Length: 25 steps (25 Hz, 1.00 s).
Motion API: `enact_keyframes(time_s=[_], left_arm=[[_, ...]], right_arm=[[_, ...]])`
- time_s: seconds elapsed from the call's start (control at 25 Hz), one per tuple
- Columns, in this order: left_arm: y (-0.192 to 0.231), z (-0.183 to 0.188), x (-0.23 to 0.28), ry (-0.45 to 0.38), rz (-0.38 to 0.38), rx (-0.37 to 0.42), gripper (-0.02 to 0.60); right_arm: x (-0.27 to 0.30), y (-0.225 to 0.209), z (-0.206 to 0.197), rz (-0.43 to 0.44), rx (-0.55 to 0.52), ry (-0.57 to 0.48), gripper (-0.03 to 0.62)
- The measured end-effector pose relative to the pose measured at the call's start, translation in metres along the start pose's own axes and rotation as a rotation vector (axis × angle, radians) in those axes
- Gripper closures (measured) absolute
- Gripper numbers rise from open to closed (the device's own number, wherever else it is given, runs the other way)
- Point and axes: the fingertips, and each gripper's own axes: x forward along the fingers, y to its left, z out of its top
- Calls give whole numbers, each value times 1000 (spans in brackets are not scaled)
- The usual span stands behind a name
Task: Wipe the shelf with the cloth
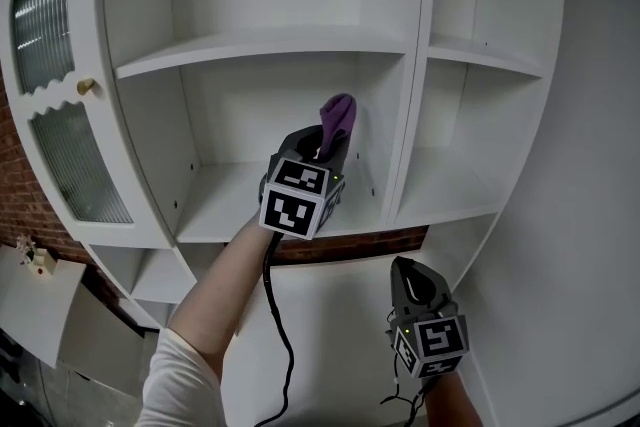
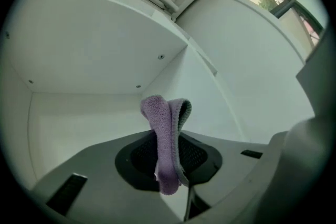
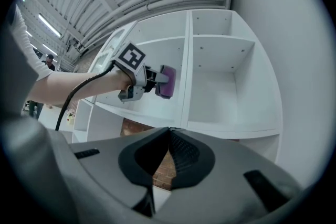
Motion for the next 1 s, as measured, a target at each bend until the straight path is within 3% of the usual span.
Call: enact_keyframes(time_s=[0.16, 0.6, 1.0], left_arm=[[15, -23, 39, 48, 29, 76, 492], [24, -102, 113, 323, 12, -113, 492], [8, -97, 110, 293, -66, -158, 492]], right_arm=[[11, -18, -1, -18, -10, -1, 589], [38, -40, -27, 0, -7, 19, 589], [44, -45, -23, 6, -14, 20, 589]])
